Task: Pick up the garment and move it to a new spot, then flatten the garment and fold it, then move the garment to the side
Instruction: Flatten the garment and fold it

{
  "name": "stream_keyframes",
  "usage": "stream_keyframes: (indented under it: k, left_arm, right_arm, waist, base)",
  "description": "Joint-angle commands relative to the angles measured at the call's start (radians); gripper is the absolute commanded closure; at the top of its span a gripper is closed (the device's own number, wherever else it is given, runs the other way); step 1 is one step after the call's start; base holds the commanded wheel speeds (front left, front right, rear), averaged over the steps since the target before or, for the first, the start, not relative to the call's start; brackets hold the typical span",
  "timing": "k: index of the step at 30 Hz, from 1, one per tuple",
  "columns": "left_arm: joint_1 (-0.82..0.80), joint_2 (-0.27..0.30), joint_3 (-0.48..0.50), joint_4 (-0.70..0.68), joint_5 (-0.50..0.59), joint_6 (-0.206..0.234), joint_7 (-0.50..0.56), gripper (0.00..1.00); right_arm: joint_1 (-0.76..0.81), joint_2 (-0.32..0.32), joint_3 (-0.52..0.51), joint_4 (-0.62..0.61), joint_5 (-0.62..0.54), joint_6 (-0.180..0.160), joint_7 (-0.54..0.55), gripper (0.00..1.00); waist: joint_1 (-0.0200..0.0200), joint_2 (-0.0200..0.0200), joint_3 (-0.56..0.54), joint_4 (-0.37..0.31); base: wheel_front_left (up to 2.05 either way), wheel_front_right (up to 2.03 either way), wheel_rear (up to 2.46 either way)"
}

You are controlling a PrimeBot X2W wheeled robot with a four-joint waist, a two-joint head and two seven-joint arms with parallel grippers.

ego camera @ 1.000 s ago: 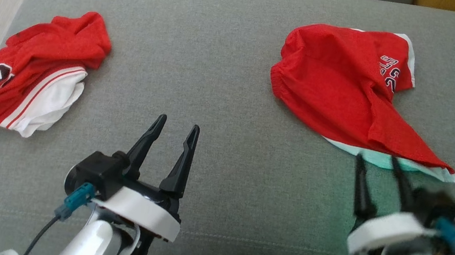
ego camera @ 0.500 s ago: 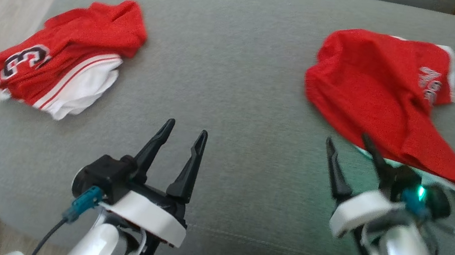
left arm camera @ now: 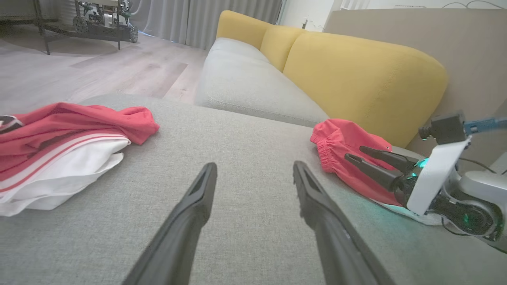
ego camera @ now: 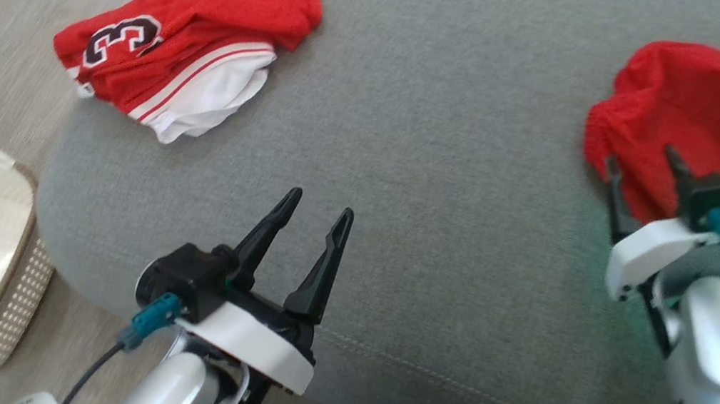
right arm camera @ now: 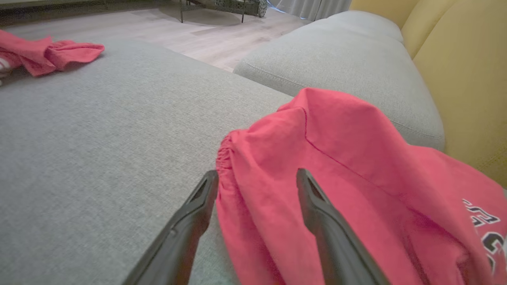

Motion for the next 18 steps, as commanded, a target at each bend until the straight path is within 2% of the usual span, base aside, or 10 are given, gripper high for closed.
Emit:
stream_keyframes:
  k: [1,3,4,5,9,18]
  left_arm:
    - [-0.046,0.003,0.024,-0.039,-0.006,0.007,-0.006,0.00]
    - [-0.051,0.003,0.019,-0.043,-0.009,0.010,-0.006,0.00]
    - [-0.053,0.003,0.016,-0.043,-0.011,0.012,-0.006,0.00]
    - [-0.057,0.003,0.012,-0.041,-0.012,0.013,-0.006,0.00]
    - [-0.072,0.003,-0.002,-0.041,-0.020,0.020,-0.006,0.00]
    - [-0.070,0.003,-0.005,-0.018,-0.015,0.016,-0.006,0.00]
  right_arm:
    - [-0.042,-0.009,0.007,-0.005,-0.008,0.000,-0.009,0.00]
    - [-0.065,-0.013,-0.001,0.031,-0.007,0.000,-0.009,0.00]
    - [-0.075,-0.012,0.004,0.053,-0.002,0.000,-0.009,0.13]
    - [-0.086,-0.012,0.016,0.069,0.003,0.000,-0.009,1.00]
    - [-0.106,0.000,0.093,0.057,0.045,0.000,-0.009,1.00]
    - [-0.049,0.011,0.290,-0.096,0.201,0.000,-0.009,1.00]
  waist:
    - [0.0000,0.0000,0.025,0.020]
    - [0.0000,0.0000,0.035,0.027]
    - [0.0000,0.0000,0.039,0.030]
    - [0.0000,0.0000,0.043,0.032]
    - [0.0000,0.0000,0.046,0.024]
    - [0.0000,0.0000,-0.005,-0.035]
  base:
    - [0.00,0.00,0.00]
    - [0.00,0.00,0.00]
    - [0.00,0.00,0.00]
    - [0.00,0.00,0.00]
    - [0.00,0.00,0.00]
    - [0.00,0.00,0.00]
